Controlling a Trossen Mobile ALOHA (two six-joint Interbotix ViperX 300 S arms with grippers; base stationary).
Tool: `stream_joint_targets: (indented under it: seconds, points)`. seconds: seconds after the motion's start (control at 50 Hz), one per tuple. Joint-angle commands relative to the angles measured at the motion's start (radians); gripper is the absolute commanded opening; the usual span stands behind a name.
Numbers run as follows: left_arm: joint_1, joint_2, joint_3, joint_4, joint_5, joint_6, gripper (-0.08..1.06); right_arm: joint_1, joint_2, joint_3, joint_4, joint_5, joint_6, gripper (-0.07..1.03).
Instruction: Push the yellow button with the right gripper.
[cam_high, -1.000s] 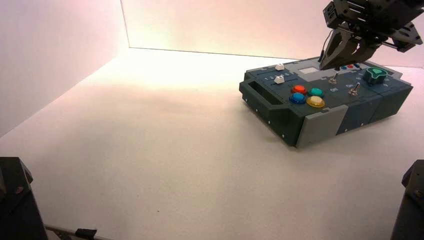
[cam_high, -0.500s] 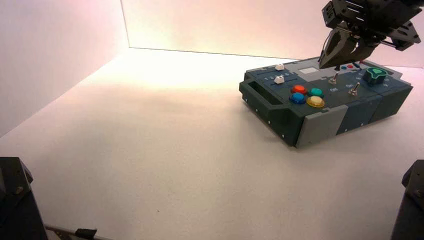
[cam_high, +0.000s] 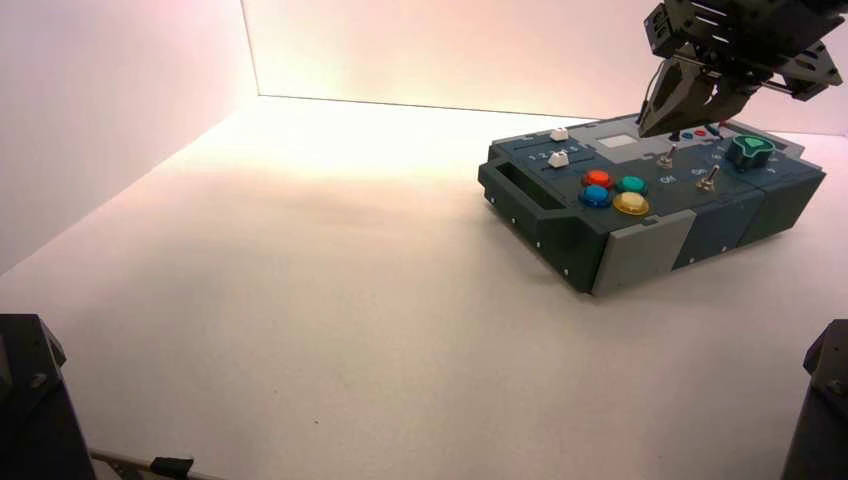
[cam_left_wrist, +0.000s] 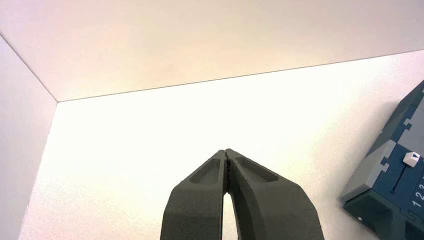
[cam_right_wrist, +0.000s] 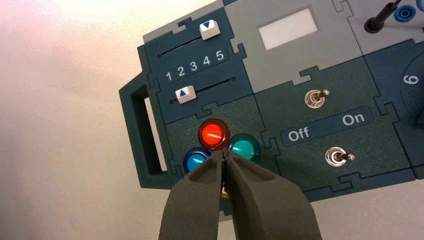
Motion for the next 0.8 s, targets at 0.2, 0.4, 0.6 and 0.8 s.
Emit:
stream_joint_targets:
  seconds: [0.2, 0.4, 0.6, 0.8]
  points:
    - [-0.002, -0.023, -0.020, 0.003, -0.009, 0.006, -0.03, 0.003, -0.011, -0.025, -0.005, -0.006, -0.005, -0.02]
    - [-0.003, -0.025, -0.012, 0.009, -0.009, 0.018, -0.03, 0.003, -0.012, -0.029, -0.002, -0.005, 0.002, -0.02]
    - [-0.002, -0.025, -0.015, 0.009, -0.009, 0.069, -0.03, 0.003, -0.012, -0.029, 0.002, -0.006, 0.003, -0.02]
    - [-0.002, -0.025, -0.020, 0.009, -0.015, 0.072, -0.03, 0.003, -0.034, -0.035, 0.003, -0.005, 0.008, -0.02]
